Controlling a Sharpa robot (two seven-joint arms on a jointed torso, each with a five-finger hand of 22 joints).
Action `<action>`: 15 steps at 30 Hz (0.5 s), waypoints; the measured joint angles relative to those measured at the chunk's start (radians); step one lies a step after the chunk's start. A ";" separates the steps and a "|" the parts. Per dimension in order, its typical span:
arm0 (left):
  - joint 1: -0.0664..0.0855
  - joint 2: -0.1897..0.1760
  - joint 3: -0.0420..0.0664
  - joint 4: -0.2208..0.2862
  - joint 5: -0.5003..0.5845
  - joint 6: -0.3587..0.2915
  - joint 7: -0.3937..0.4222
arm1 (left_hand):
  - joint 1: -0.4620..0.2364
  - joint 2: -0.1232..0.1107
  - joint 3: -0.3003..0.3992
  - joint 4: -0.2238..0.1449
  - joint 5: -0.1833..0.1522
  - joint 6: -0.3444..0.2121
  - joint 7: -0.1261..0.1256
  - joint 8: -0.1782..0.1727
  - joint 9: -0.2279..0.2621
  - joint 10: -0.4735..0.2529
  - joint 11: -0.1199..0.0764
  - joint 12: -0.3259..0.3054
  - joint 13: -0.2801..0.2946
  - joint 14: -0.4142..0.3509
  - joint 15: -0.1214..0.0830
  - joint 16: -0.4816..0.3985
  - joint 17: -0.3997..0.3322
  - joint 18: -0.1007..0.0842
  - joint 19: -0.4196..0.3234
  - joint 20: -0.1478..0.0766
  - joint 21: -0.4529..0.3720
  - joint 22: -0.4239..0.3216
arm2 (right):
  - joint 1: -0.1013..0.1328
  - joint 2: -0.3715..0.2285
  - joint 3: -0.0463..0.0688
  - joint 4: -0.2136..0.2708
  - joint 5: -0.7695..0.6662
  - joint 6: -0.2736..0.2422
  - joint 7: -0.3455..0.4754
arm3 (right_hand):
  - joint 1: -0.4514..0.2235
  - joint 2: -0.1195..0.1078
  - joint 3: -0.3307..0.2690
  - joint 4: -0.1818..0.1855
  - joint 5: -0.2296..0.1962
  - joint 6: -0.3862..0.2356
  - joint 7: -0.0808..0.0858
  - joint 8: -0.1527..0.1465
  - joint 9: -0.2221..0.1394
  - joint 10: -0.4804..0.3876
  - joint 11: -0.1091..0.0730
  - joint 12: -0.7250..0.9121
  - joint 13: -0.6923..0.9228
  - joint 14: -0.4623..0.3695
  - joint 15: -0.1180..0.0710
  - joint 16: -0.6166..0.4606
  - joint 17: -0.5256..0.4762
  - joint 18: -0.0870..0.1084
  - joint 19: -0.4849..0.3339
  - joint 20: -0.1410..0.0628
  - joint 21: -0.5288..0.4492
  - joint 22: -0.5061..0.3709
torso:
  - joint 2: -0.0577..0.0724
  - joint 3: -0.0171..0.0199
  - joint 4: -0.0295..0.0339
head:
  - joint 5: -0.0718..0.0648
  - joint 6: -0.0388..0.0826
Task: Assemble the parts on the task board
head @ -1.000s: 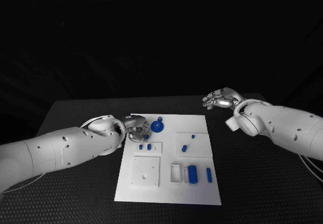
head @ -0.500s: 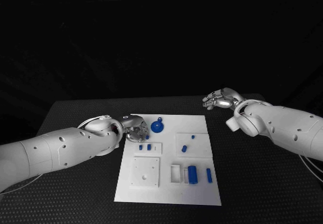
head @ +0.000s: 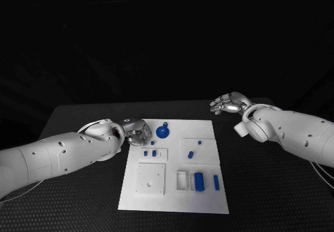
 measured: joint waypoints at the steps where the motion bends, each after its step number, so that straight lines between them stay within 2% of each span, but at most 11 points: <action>1: 0.000 -0.002 0.003 -0.003 0.000 -0.003 0.000 | 0.001 -0.001 0.002 0.002 0.003 0.000 0.000 0.000 0.000 0.000 0.000 0.001 0.000 0.000 0.000 0.000 0.000 0.000 0.000 0.000 0.000 0.001 | 0.000 -0.001 0.000 0.001 -0.003 0.000 0.000 | 0.008 0.002 0.003 -0.003 -0.006 0.000 0.000 0.000 0.000 0.000 0.000 0.000 0.000 0.000 0.000 0.000 -0.001 0.000 0.000 0.000 0.000 0.000 | 0.000 0.0000 -0.0001 | 0.000 0.001; 2: -0.001 -0.003 0.008 -0.007 0.001 -0.007 0.000 | 0.005 -0.004 0.003 0.003 0.003 0.004 0.004 0.002 0.001 0.000 0.000 0.005 0.001 0.000 0.000 0.000 -0.001 0.000 0.000 0.000 -0.001 0.001 | 0.000 -0.002 0.000 0.003 -0.008 0.001 0.000 | 0.015 0.003 0.005 -0.005 -0.013 0.000 0.000 0.003 0.000 0.000 0.000 0.000 0.000 0.000 0.000 0.000 -0.001 0.000 0.000 0.000 0.000 0.000 | 0.000 0.0002 -0.0001 | 0.000 0.001; 4: 0.000 -0.008 0.019 -0.012 0.007 -0.016 0.000 | 0.016 0.006 0.012 0.002 0.003 0.026 0.022 0.021 0.006 -0.006 -0.001 0.008 0.004 0.000 0.000 0.000 -0.003 0.000 0.000 0.000 -0.007 0.001 | 0.000 -0.006 0.000 0.008 -0.024 0.003 -0.001 | 0.033 0.003 0.011 -0.011 -0.035 0.002 -0.002 0.007 0.000 0.000 0.000 -0.008 -0.002 0.000 0.000 0.000 -0.002 0.000 0.000 0.000 -0.004 0.000 | 0.000 0.0004 -0.0001 | 0.000 0.002; 6: 0.000 -0.014 0.027 -0.013 0.020 -0.023 0.000 | 0.023 0.004 0.020 0.000 0.003 0.049 0.031 0.038 0.011 -0.021 0.003 0.008 0.005 -0.005 0.005 -0.002 -0.008 0.000 0.000 0.000 -0.012 0.003 | 0.000 -0.011 0.000 0.016 -0.043 0.004 -0.002 | 0.053 0.010 0.025 -0.013 -0.073 0.014 -0.012 0.015 0.001 0.005 0.000 -0.013 -0.002 0.002 -0.002 0.000 -0.002 0.015 0.013 -0.001 -0.004 0.000 | 0.000 0.0004 -0.0001 | -0.001 0.003; 9: 0.001 -0.020 0.047 -0.013 0.055 -0.033 0.002 | 0.023 0.004 0.022 0.002 0.003 0.055 0.037 0.047 0.012 -0.034 0.012 0.008 0.004 -0.023 0.012 -0.021 -0.019 0.000 -0.001 0.000 -0.024 0.003 | 0.000 -0.017 0.000 0.027 -0.088 0.009 -0.003 | 0.076 0.012 0.056 -0.013 -0.128 0.032 -0.019 0.025 0.004 0.041 -0.009 -0.040 -0.003 0.023 -0.017 0.007 -0.004 0.016 0.038 -0.002 -0.003 0.000 | 0.000 0.0004 -0.0001 | -0.002 0.005; 10: 0.004 -0.023 0.053 -0.012 0.079 -0.035 0.003 | 0.023 0.004 0.023 0.003 0.003 0.059 0.040 0.051 0.012 -0.034 0.012 0.008 0.004 -0.028 0.015 -0.031 -0.024 0.000 -0.011 0.002 -0.027 0.002 | 0.000 -0.020 0.000 0.033 -0.111 0.011 -0.003 | 0.076 0.012 0.068 -0.013 -0.144 0.040 -0.021 0.026 0.004 0.060 -0.012 -0.060 -0.003 0.040 -0.023 0.010 -0.005 0.018 0.053 -0.002 0.004 0.000 | 0.000 0.0005 0.0000 | -0.003 0.006; 11: 0.006 -0.026 0.056 -0.010 0.101 -0.037 0.005 | 0.023 0.004 0.026 0.006 -0.001 0.061 0.039 0.051 0.013 -0.034 0.013 0.008 0.004 -0.037 0.016 -0.042 -0.030 0.000 -0.019 0.004 -0.035 0.002 | -0.001 -0.022 0.000 0.038 -0.128 0.013 -0.004 | 0.080 0.016 0.074 -0.013 -0.155 0.045 -0.022 0.031 0.005 0.072 -0.015 -0.072 -0.003 0.058 -0.029 0.017 -0.005 0.031 0.069 -0.003 0.010 0.000 | 0.000 0.0009 0.0000 | -0.003 0.008; 13: 0.014 -0.033 0.062 -0.005 0.164 -0.042 0.010 | 0.017 -0.002 0.029 0.010 -0.018 0.062 0.038 0.058 0.013 -0.038 0.016 0.014 0.005 -0.052 0.023 -0.073 -0.048 0.000 -0.036 0.009 -0.055 -0.003 | -0.002 -0.028 0.000 0.049 -0.174 0.017 -0.005 | 0.080 0.016 0.086 -0.011 -0.182 0.052 -0.028 0.037 0.008 0.106 -0.022 -0.099 -0.002 0.117 -0.054 0.024 -0.004 0.048 0.121 -0.008 0.028 0.000 | 0.000 0.0010 0.0000 | -0.005 0.010; 15: 0.021 -0.040 0.066 0.003 0.232 -0.047 0.015 | -0.002 -0.013 0.021 0.021 -0.024 0.062 0.038 0.058 0.013 -0.044 0.022 0.014 0.006 -0.061 0.032 -0.101 -0.062 0.000 -0.045 0.012 -0.070 -0.009 | -0.003 -0.033 0.000 0.058 -0.218 0.020 -0.006 | 0.080 0.016 0.090 -0.015 -0.193 0.060 -0.030 0.041 0.009 0.130 -0.028 -0.122 0.000 0.156 -0.071 0.024 -0.002 0.048 0.156 -0.019 0.039 0.000 | 0.000 0.0011 0.0002 | -0.006 0.012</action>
